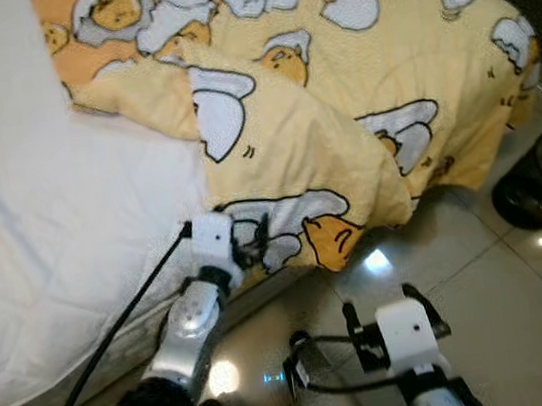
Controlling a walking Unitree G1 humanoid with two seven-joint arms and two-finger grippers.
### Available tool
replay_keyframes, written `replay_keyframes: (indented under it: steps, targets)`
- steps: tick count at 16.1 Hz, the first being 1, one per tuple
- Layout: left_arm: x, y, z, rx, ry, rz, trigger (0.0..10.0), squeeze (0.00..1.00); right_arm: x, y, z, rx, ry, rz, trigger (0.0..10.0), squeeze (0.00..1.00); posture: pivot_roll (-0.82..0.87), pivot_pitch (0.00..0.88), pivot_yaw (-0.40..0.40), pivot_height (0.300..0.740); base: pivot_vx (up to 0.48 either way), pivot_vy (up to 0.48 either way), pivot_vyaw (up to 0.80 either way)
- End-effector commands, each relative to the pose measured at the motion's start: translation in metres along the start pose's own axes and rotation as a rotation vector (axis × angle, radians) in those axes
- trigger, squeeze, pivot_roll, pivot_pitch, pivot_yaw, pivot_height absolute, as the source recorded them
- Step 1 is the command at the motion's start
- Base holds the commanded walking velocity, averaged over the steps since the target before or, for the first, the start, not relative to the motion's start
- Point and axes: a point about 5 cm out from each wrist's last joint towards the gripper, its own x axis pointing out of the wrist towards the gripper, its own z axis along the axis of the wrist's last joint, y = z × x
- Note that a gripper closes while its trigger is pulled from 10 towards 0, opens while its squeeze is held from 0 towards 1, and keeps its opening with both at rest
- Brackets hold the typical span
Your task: Clean up the room
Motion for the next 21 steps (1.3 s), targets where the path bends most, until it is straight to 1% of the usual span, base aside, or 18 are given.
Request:
replay_keyframes:
  steps: [1, 2, 4, 6, 7, 9, 10, 12, 14, 16, 17, 21]
  targets:
    - [-0.004, 0.0, -0.013, 0.027, 0.073, 0.025, 10.0, 0.0, -0.005, -0.001, -0.007, -0.002, 0.032, -0.012, 10.0, 0.0, -0.36, 0.255, 0.021, 0.719, 0.0, 0.0, 0.0]
    - [-0.004, 0.003, -0.019, 0.05, 0.11, 0.044, 10.0, 0.0, -0.006, 0.0, -0.008, -0.002, 0.034, -0.012, 10.0, 0.0, -0.36, 0.258, 0.018, 0.719, 0.0, 0.0, 0.0]
    - [-0.004, -0.002, -0.024, 0.029, 0.149, 0.034, 10.0, 0.0, -0.008, 0.0, -0.008, -0.002, 0.036, -0.01, 10.0, 0.0, -0.37, 0.264, 0.015, 0.719, 0.0, 0.0, 0.0]
    - [-0.002, -0.01, -0.024, 0.003, 0.152, 0.015, 10.0, 0.0, -0.007, -0.001, -0.008, -0.004, 0.035, -0.014, 10.0, 0.0, -0.37, 0.264, 0.014, 0.719, 0.0, 0.0, 0.0]
    - [0.0, -0.016, -0.022, -0.031, 0.139, -0.006, 10.0, 0.0, -0.007, -0.002, -0.008, -0.005, 0.034, -0.018, 10.0, 0.0, -0.37, 0.264, 0.014, 0.719, 0.0, 0.0, 0.0]
    - [0.0, -0.02, -0.021, -0.042, 0.133, -0.021, 10.0, 0.0, -0.008, -0.002, -0.008, -0.006, 0.034, -0.019, 10.0, 0.0, -0.38, 0.269, 0.013, 0.719, 0.0, 0.0, 0.0]
    - [0.0, -0.024, -0.023, -0.037, 0.148, -0.035, 10.0, 0.0, -0.009, -0.002, -0.008, -0.006, 0.035, -0.018, 10.0, 0.0, -0.38, 0.272, 0.012, 0.719, 0.0, 0.0, 0.0]
    - [0.003, -0.027, -0.025, -0.059, 0.191, -0.043, 10.0, 0.0, -0.008, -0.001, -0.008, -0.006, 0.036, -0.013, 10.0, 0.0, -0.38, 0.274, 0.009, 0.719, 0.0, 0.0, 0.0]
    - [0.01, -0.035, -0.017, -0.075, 0.181, -0.078, 10.0, 0.0, -0.008, -0.001, -0.008, -0.008, 0.033, -0.011, 10.0, 0.0, -0.38, 0.273, 0.007, 0.719, 0.0, 0.0, 0.0]
    - [0.012, -0.041, -0.014, -0.074, 0.174, -0.111, 10.0, 0.0, -0.008, -0.002, -0.008, -0.01, 0.033, -0.013, 10.0, 0.0, -0.39, 0.272, 0.007, 0.719, 0.0, 0.0, 0.0]
    - [0.013, -0.046, -0.013, -0.071, 0.194, -0.134, 10.0, 0.0, -0.008, -0.002, -0.008, -0.011, 0.033, -0.013, 10.0, 0.0, -0.39, 0.273, 0.008, 0.719, 0.0, 0.0, 0.0]
    - [0.018, -0.053, -0.007, -0.095, 0.197, -0.157, 10.0, 0.0, -0.008, -0.001, -0.007, -0.008, 0.03, -0.013, 10.0, 0.0, -0.4, 0.275, 0.011, 0.719, 0.0, 0.0, 0.0]
